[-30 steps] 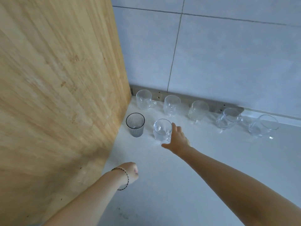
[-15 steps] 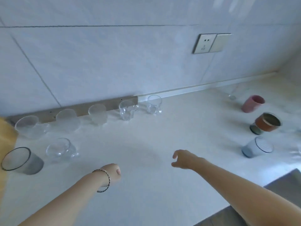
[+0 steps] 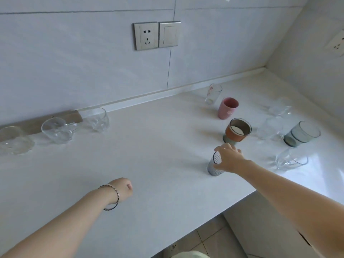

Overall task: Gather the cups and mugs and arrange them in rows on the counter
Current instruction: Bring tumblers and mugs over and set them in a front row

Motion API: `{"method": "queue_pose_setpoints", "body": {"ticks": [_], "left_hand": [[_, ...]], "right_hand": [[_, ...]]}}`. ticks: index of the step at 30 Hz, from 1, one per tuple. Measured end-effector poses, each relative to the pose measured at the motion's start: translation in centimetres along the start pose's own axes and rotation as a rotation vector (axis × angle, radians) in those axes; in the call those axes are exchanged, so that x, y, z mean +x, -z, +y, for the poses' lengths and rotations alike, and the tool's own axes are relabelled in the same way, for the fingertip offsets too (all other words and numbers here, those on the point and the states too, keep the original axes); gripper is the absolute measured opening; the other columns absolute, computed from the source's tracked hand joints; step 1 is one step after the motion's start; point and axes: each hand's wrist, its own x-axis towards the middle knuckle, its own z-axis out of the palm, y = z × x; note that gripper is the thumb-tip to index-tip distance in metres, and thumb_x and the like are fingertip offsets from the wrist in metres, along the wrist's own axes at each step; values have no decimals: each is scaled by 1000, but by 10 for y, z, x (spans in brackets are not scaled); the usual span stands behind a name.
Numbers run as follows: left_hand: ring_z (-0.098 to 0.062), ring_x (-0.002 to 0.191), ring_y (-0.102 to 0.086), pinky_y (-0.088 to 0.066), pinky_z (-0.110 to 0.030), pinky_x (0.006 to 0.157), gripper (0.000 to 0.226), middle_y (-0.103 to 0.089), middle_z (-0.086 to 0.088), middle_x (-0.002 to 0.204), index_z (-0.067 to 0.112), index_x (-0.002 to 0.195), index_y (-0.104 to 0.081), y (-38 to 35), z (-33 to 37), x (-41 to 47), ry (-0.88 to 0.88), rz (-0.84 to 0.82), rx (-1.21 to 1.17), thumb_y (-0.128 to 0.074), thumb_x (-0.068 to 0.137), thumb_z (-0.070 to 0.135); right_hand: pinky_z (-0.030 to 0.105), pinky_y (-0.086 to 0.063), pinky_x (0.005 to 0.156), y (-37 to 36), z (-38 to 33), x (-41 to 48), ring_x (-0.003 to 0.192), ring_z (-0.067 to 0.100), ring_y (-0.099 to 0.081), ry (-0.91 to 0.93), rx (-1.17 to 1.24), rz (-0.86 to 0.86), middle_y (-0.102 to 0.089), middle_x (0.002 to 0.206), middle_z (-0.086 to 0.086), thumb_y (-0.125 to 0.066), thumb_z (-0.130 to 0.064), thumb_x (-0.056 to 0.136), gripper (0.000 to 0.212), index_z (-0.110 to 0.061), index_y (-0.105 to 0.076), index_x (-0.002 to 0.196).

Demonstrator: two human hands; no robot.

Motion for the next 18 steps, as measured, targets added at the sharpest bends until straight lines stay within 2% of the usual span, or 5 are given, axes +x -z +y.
{"method": "queue_pose_setpoints", "body": {"ticks": [6,9,11,14,18], "left_hand": [[-21,113,-56,-42,-22,90,30,-58,-4,125,12,117,-58,-4,25,-8,48,-11,-28,-40,94,19],[-17,91,-53,-41,-20,71,25,-60,3,95,15,108,-60,-4,17,-11,80,-13,-68,-41,92,18],[-16,86,-48,-36,-19,60,24,-49,10,75,15,107,-60,-4,8,-16,107,17,-98,-41,92,16],[-15,87,-48,-36,-21,68,21,-47,10,77,16,104,-58,-2,-11,-26,156,44,-153,-41,92,18],[-15,89,-50,-36,-22,77,21,-51,6,88,19,104,-58,-1,-49,-48,213,55,-201,-40,92,19]], "right_hand": [[36,-46,90,-7,20,13,116,33,-54,36,27,-114,-42,130,11,-72,-42,73,85,-20,-26,141],[31,-44,79,-6,15,14,110,30,-57,78,-56,-52,-45,124,9,-71,-40,71,80,-20,-30,137],[28,-41,76,-3,3,14,109,27,-57,125,-74,-30,-45,123,6,-70,-38,69,80,-24,-31,137],[28,-42,75,4,-29,12,109,27,-57,211,-52,4,-45,123,7,-71,-39,67,80,-27,-33,137],[32,-46,87,12,-95,2,109,26,-56,353,0,30,-45,121,7,-71,-43,67,81,-28,-33,137]]}}
